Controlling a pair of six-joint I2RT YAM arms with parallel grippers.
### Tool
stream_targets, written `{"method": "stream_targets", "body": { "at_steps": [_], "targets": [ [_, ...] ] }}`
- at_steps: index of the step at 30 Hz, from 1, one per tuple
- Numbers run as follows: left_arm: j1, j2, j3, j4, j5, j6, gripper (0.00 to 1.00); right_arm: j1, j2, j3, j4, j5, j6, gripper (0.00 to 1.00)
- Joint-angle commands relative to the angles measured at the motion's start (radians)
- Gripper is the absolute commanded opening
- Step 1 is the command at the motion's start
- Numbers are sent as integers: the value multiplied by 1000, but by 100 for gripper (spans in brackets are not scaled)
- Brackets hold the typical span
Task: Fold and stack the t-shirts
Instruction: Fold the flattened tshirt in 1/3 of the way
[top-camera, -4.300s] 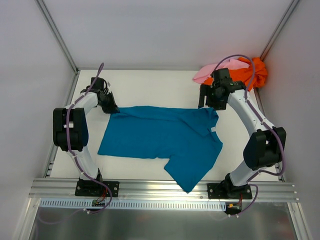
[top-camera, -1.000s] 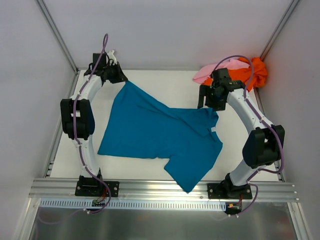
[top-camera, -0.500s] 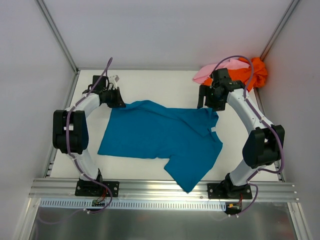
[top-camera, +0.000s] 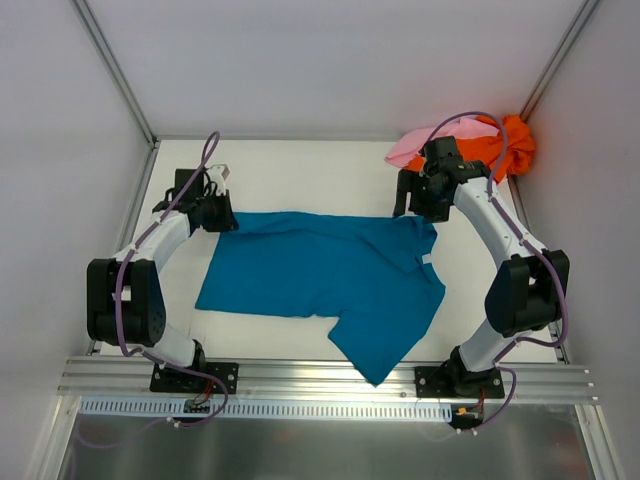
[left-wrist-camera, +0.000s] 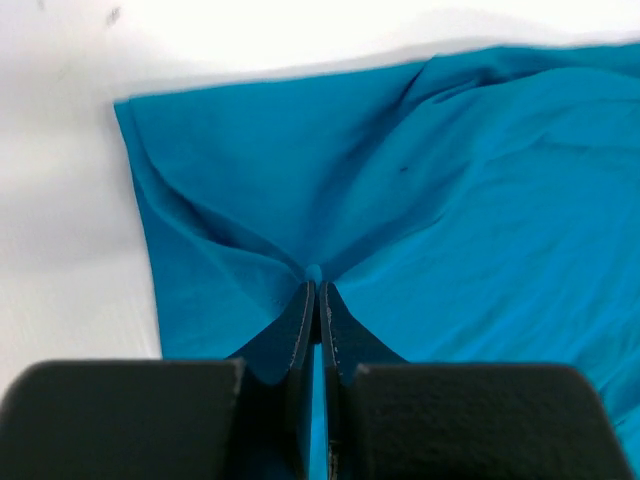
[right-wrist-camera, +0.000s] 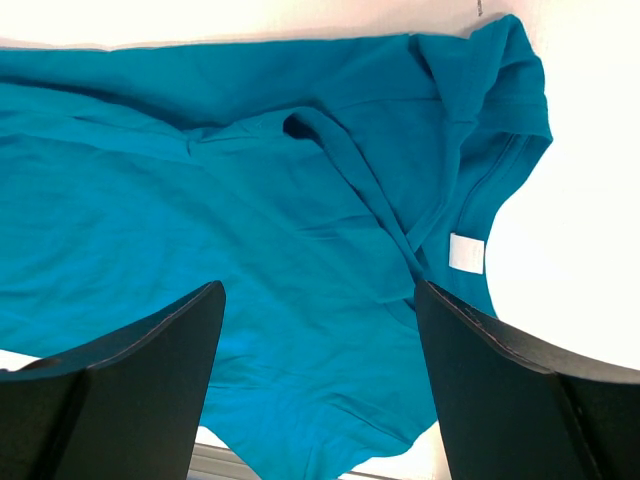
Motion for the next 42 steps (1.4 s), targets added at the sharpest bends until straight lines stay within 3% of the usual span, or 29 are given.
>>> {"method": "stream_targets", "body": {
  "at_steps": [1,9,10,11,12,13,14,20,27,35,42],
  "targets": [
    [0,-58,-51,16,-75,18,0,-4,-23,5,-5,-10,12,82],
    [2,-75,-141,42,-192,-3,0,-4,-28,2,-5,-14,10,82],
    [5,-79,-161,63,-204,-18,4,-4,-28,2,-5,-14,9,81],
    [11,-90,-170,74,-227,-29,38,-6,-29,0,-5,-14,9,82],
    [15,-98,-180,90,-236,-41,64,-6,-29,-1,-5,-14,9,81],
    [20,-107,-199,102,-239,-66,84,-6,-31,-3,-5,-14,6,82],
    [21,-127,-207,129,-244,-78,99,-4,-29,-3,-5,-13,4,82],
    [66,-138,-171,185,-212,-225,99,-6,-10,-9,15,-22,13,82],
    [63,-50,-42,234,-11,-373,99,-6,119,75,30,1,13,81],
    [41,-55,133,108,54,-339,99,-10,337,252,47,-23,64,73],
    [38,-78,133,65,48,-330,99,9,403,318,44,-93,98,72]
  ]
}}
